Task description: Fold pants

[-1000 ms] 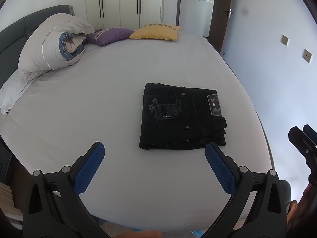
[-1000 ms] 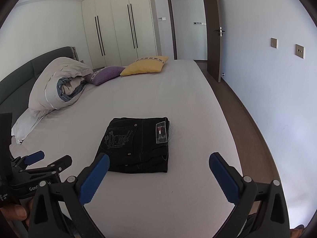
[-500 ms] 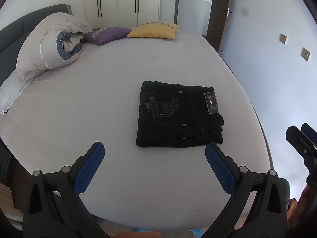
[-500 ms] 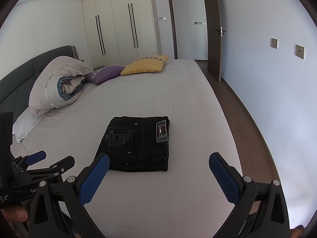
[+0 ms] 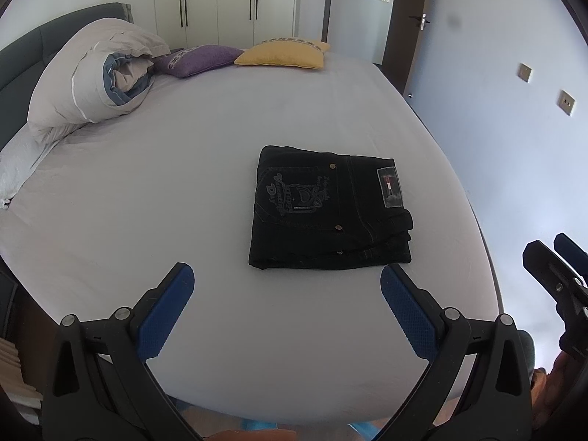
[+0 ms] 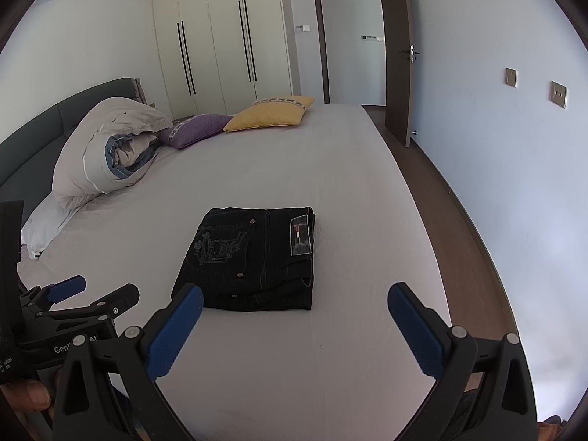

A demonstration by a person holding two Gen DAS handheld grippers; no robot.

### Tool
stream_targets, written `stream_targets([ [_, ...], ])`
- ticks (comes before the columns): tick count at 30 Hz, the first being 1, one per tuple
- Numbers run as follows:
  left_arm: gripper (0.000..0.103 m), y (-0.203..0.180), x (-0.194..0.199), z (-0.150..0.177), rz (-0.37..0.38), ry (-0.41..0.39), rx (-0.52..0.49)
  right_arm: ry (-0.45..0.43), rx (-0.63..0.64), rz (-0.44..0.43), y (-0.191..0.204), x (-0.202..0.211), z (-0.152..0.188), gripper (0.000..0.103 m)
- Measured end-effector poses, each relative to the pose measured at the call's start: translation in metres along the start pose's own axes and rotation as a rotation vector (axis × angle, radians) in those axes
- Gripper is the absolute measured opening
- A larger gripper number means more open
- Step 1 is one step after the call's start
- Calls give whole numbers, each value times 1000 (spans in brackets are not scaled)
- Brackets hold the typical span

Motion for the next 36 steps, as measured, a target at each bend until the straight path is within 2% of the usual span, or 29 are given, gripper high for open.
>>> stream_targets([
  [36,103,0,-4,3,13,11,-13,17,14,-9,1,-9,8,103],
])
Point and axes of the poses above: each gripper's, at about its wrist camera, not at the fingertips, and x roughly against the way its jaws point, y to its left, z to its underside, the point moved 8 cm from there along -x, roughly the way its jaws point, and after that the axes turned 7 degrees about z, right-handed, at the moved point
